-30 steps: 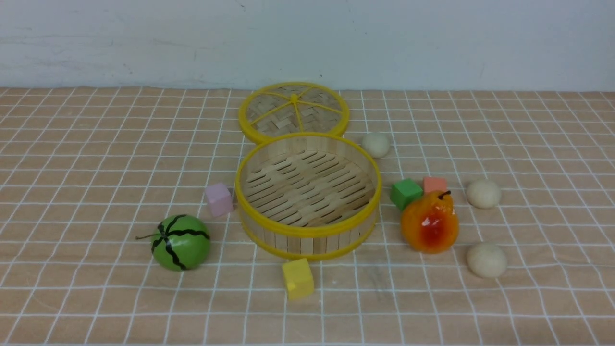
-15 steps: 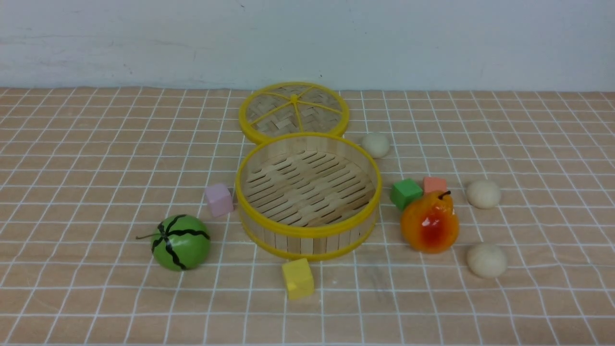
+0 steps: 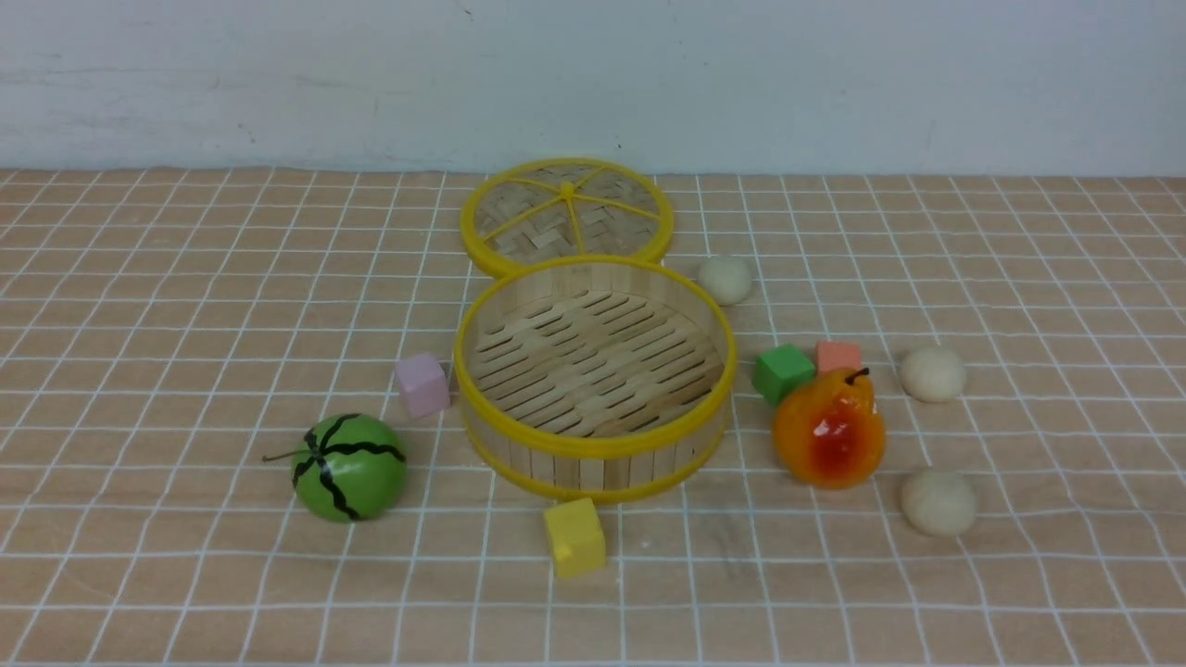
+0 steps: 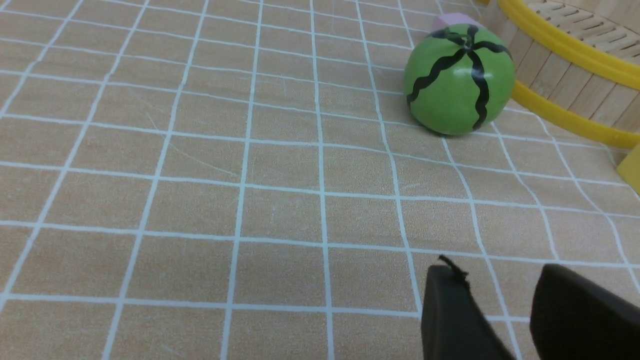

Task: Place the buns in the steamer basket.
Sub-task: Use the right arm to grab a steamed stuffed bun

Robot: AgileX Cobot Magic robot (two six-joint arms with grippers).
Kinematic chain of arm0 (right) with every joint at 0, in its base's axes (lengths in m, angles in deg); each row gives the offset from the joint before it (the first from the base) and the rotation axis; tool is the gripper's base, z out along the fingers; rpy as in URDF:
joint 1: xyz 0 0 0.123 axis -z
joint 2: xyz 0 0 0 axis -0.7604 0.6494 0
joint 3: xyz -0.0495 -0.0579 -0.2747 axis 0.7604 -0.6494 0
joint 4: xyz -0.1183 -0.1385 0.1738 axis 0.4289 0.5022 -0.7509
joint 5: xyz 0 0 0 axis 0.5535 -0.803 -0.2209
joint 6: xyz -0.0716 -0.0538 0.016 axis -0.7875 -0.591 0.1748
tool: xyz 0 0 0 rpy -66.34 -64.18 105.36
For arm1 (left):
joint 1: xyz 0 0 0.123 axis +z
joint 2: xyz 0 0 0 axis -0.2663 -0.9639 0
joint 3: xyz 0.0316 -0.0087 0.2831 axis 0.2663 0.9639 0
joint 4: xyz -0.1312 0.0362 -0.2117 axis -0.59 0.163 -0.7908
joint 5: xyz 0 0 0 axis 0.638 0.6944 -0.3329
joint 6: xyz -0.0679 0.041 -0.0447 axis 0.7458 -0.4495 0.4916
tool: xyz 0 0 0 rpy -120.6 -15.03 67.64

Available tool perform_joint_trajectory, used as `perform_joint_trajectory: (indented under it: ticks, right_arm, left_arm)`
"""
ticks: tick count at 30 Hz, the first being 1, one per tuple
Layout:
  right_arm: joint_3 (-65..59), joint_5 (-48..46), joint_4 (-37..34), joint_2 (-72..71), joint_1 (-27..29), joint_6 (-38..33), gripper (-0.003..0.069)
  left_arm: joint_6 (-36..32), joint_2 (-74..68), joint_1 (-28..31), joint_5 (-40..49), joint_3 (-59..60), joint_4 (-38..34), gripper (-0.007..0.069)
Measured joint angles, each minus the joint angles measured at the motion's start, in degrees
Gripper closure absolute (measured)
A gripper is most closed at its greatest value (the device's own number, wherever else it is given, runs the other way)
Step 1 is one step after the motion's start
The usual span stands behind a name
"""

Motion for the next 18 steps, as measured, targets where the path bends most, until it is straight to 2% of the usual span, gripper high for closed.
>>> perform_joint_trajectory:
  ticks: [5, 11, 18]
  right_arm:
    - [2.12, -4.30, 0.79, 9.14, 0.00, -0.31, 0.0419]
    - [2.12, -2.92, 0.79, 19.16, 0.00, -1.90, 0.0419]
    - [3.47, -6.65, -1.60, 32.36, -5.43, -2.87, 0.0419]
  left_arm:
    - [0.00, 0.00, 0.00, 0.00, 0.00, 0.00, 0.0386]
    - [0.00, 0.00, 0.00, 0.00, 0.00, 0.00, 0.0386]
    - [0.00, 0.00, 0.00, 0.00, 0.00, 0.00, 0.0386]
